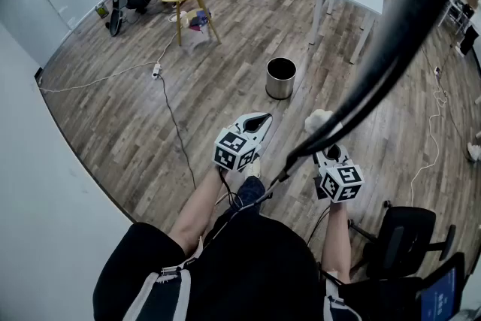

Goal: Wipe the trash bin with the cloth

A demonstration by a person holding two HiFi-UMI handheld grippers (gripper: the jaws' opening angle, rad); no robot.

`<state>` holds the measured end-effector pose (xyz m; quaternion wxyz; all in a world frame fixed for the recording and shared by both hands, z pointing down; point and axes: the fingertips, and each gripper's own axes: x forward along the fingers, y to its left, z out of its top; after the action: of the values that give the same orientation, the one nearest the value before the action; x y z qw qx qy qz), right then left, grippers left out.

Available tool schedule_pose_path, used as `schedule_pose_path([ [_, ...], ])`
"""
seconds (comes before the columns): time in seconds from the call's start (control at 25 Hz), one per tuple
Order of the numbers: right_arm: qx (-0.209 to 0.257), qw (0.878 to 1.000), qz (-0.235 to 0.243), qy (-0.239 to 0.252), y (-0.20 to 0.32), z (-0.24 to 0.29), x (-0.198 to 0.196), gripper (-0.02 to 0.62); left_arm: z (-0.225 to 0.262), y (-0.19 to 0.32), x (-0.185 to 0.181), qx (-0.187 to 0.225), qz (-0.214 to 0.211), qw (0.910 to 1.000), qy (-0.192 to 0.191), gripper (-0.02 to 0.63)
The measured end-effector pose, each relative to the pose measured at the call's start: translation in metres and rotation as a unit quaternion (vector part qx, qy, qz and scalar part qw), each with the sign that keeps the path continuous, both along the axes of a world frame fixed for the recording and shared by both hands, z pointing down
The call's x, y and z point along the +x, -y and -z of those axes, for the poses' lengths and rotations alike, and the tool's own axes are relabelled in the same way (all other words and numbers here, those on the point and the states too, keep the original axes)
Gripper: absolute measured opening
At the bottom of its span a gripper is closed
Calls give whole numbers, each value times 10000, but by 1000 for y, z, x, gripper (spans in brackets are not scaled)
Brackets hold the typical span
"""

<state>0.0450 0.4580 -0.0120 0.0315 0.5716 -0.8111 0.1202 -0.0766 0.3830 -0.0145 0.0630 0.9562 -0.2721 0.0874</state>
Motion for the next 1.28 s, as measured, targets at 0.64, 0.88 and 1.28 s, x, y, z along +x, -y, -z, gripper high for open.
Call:
schedule_pose_path([
  [0.64,-118,9999,116,33,163,-6,-16,91,-7,167,-6,-137,-30,9999,76,-3],
  [0.88,-242,9996,122,4,230,-11,-21,91,-14,236,-9,-244,-66,9996,106,-3],
  [1.28,-280,9996,55,-86,326,-8,-25,91,-13,330,-14,-280,-117,9995,-4,-3],
])
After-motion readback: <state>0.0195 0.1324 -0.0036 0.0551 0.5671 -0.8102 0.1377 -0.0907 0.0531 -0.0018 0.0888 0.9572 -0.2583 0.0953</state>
